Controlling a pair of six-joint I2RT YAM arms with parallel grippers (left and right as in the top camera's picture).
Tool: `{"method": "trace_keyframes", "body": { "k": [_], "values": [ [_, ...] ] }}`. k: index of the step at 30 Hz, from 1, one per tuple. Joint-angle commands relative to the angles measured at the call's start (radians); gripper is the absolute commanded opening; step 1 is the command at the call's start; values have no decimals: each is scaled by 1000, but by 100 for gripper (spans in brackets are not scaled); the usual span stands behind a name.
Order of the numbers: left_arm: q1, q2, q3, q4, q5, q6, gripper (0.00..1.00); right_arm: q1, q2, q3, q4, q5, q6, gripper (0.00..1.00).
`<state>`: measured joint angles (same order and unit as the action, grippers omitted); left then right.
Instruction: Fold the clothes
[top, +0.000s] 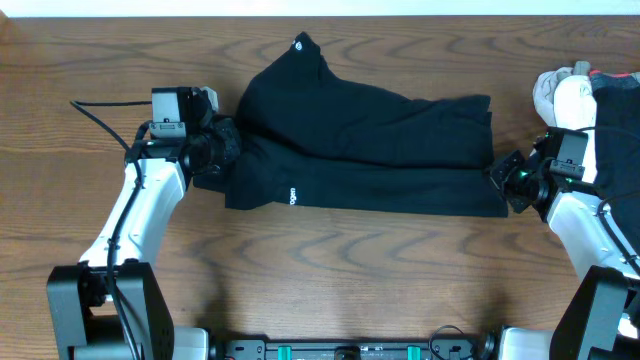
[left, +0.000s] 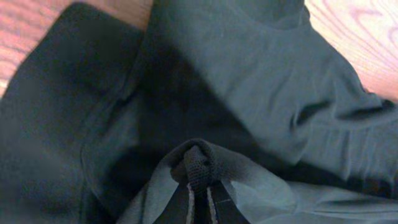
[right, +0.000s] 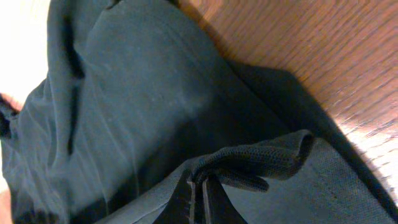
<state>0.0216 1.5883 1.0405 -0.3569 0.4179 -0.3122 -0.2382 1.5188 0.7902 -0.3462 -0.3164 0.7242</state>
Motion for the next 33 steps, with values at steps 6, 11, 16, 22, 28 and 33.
{"method": "trace_keyframes", "body": {
  "k": [6,11,16,22,28,33],
  "values": [
    [34,-5,43,-48,-35,50,75,-47,3,15,46,-16,-187,68],
    [97,-36,52,-240,-34,50,84,-142,0,15,-46,-108,-331,72],
    [105,-27,25,-404,-35,82,80,-191,0,14,-227,-159,-385,70],
    [103,-10,-47,-357,-35,161,57,-186,0,14,-367,-59,-434,70],
    [94,9,-97,-242,-77,247,45,-186,0,14,-368,-54,-433,69],
    [48,46,-101,-196,-76,290,45,-188,0,14,-360,-53,-433,69]
  ]
}}
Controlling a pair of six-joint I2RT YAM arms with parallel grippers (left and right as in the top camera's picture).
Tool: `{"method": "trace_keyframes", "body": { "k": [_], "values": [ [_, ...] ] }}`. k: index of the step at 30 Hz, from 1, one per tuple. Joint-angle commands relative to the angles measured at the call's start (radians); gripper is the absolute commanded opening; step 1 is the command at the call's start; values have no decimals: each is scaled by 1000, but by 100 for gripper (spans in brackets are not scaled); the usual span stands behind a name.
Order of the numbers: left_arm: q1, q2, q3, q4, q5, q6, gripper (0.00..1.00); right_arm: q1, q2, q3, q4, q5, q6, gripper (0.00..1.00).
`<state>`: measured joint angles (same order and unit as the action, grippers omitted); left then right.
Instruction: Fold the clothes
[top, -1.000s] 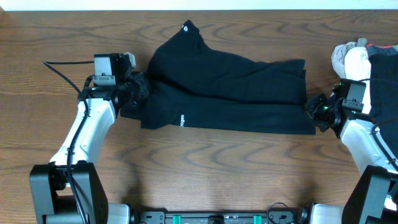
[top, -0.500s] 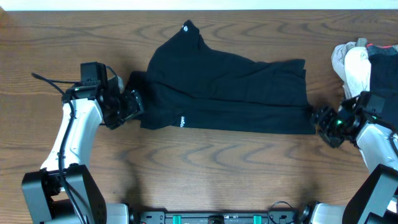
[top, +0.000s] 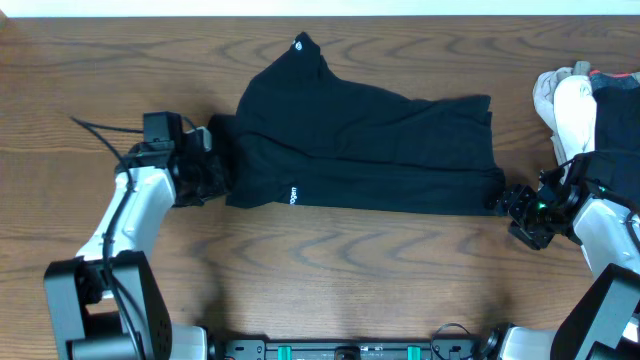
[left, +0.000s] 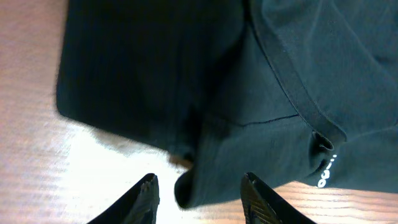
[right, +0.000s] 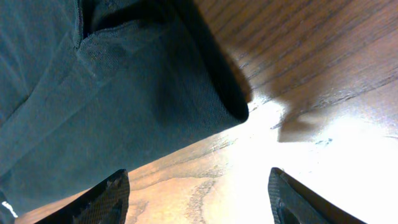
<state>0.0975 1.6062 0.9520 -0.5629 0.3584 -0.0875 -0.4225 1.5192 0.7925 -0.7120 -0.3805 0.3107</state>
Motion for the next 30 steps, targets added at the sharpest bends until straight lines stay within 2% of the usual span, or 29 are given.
{"method": "trace_keyframes", "body": {
  "k": [1,4,7,11,14,16,20,21,23,30],
  "values": [
    [-40,41,-12,17,-18,80,46,-4,-1,12,8,10,-20,69],
    [-66,82,-12,31,-67,80,45,-4,-1,12,12,10,-20,69],
    [-73,110,-12,35,-98,80,37,-4,-1,12,13,10,-20,69],
    [-72,109,-12,35,-110,80,15,-4,-1,12,13,11,-20,68],
    [-69,95,-11,28,-124,74,6,-5,-1,12,20,16,-21,64],
    [-67,76,-11,24,-154,63,6,-5,-1,12,50,17,-74,57],
    [-53,42,-9,27,-170,45,6,1,0,11,80,-8,-171,49],
    [-49,36,-8,27,-170,45,6,5,2,11,80,-12,-178,51],
    [-39,26,-6,29,-175,37,6,14,8,8,81,3,-199,62],
    [-19,24,-5,31,-176,22,6,69,72,-21,131,-11,-226,68]
  ]
}}
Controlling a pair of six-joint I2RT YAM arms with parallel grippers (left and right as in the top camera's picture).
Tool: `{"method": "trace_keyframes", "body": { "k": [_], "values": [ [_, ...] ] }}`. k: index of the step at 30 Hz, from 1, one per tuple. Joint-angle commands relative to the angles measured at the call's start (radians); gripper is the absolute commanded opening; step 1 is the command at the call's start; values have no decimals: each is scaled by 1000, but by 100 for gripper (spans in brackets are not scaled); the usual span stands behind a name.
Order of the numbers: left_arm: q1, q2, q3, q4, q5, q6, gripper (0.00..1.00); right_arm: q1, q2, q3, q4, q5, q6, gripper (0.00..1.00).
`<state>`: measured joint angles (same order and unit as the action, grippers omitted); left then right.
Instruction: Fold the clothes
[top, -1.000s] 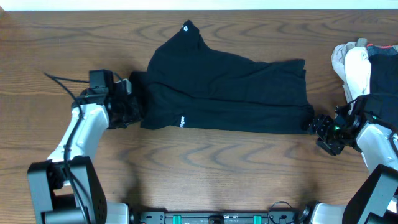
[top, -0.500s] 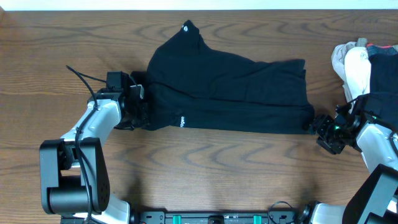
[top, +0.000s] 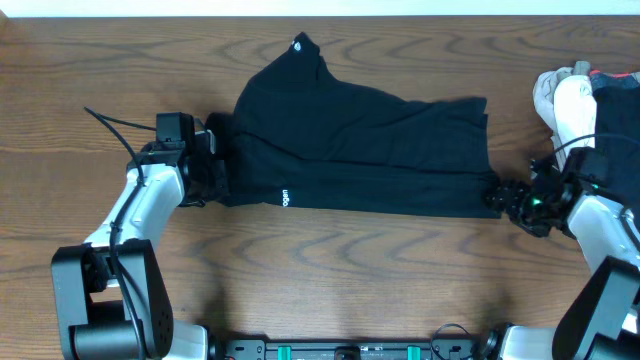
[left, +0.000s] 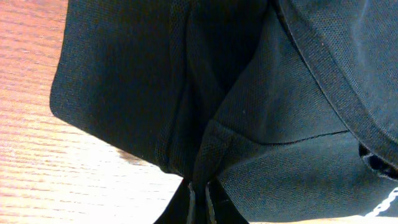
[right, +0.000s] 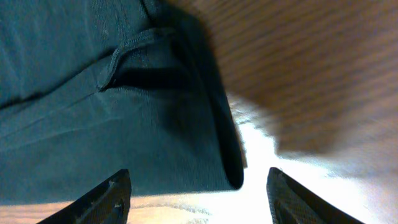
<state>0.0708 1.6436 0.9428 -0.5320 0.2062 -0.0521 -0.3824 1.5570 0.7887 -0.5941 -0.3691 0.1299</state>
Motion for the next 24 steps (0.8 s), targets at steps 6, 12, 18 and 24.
{"method": "trace_keyframes", "body": {
  "k": [6,12,18,24],
  "values": [
    [8,-13,4,-1,-24,-18,6,59,64,-18,104,-264,-116,31],
    [8,-13,4,0,-24,-25,6,70,65,-18,146,-340,-72,15],
    [8,-13,4,0,-24,-25,6,77,66,-18,140,-317,-72,13],
    [8,-13,4,0,-24,-25,5,98,66,-18,98,-99,-56,37]
  ]
}}
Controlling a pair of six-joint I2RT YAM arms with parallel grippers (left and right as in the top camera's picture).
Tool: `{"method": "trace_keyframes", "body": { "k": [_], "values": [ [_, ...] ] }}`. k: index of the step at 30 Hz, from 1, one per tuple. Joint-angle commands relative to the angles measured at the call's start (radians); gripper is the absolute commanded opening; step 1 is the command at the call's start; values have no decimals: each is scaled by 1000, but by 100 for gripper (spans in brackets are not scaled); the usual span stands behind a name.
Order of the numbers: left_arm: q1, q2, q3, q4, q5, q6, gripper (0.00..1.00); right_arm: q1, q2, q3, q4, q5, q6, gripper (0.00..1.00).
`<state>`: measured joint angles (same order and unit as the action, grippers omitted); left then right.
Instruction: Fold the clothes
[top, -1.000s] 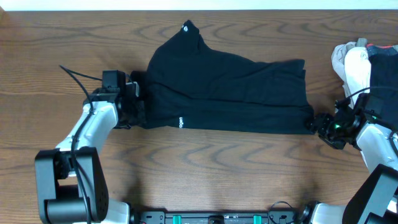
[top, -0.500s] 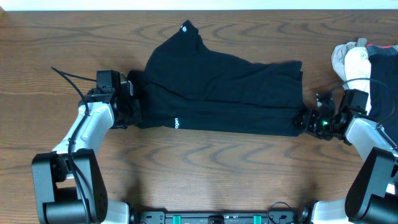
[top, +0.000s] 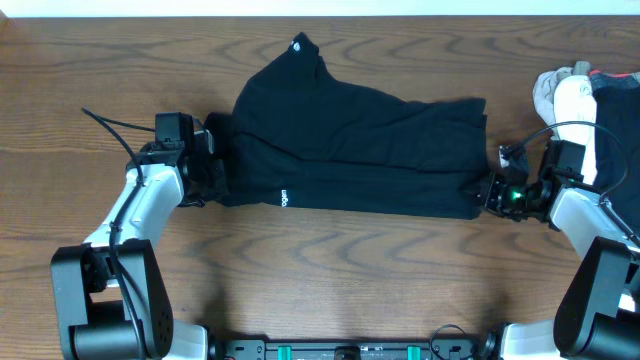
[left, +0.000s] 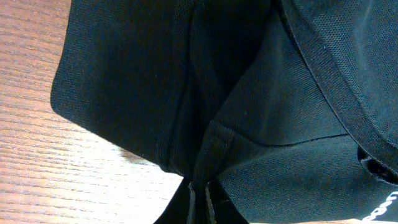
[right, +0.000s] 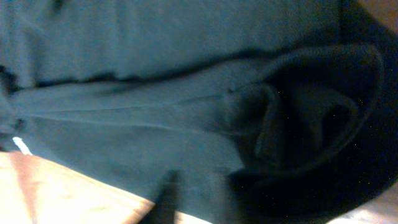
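Observation:
A black shirt (top: 360, 140) lies spread across the middle of the wooden table (top: 320, 290), folded lengthwise with a small white logo near its front left. My left gripper (top: 212, 172) sits at the shirt's left end. In the left wrist view it (left: 200, 186) is shut on a pinched fold of the black cloth (left: 261, 93). My right gripper (top: 488, 195) is at the shirt's lower right corner. In the right wrist view the bunched cloth (right: 124, 124) fills the picture, and the fingers are blurred and dark.
A pile of other clothes (top: 590, 95), white, dark and red, lies at the table's right edge just behind my right arm. A black cable (top: 105, 122) runs off my left arm to the left.
My right gripper was open just off the shirt's lower right corner and is now on that corner, which has bunched inward a little. My left gripper stays shut on the left edge.
First both grippers were shut on the shirt's ends. Then both stood open, off the cloth, with the shirt lying flat. Then the left was shut on a fold at the left edge while the right stayed open beside the right corner, where it now meets the cloth.

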<state>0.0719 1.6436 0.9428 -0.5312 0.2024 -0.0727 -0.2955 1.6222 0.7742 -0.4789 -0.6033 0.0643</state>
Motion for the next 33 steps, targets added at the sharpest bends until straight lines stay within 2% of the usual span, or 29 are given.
{"method": "trace_keyframes", "body": {
  "k": [1,7,10,11,12,13,16,25,33],
  "values": [
    [6,-13,4,-2,-20,-5,6,11,1,-3,-32,180,10,39],
    [6,-13,4,-2,-20,-5,6,11,1,-5,-95,264,5,45],
    [6,-13,4,-1,-20,-5,6,11,1,-12,-97,264,5,42],
    [6,-13,4,-2,-20,-5,6,11,1,-16,-95,271,6,34],
    [6,-13,4,-2,-20,-5,6,11,1,-20,-95,286,9,22],
    [6,-13,4,-2,-20,-5,6,11,1,-26,-95,309,14,15],
    [6,-13,4,-1,-20,-7,6,11,1,-48,-98,438,77,1],
    [23,-30,9,-9,-21,-6,6,10,1,-75,-51,630,188,1],
    [69,-84,19,-22,-21,-6,6,6,1,-69,-3,600,190,3]
  ]
}}
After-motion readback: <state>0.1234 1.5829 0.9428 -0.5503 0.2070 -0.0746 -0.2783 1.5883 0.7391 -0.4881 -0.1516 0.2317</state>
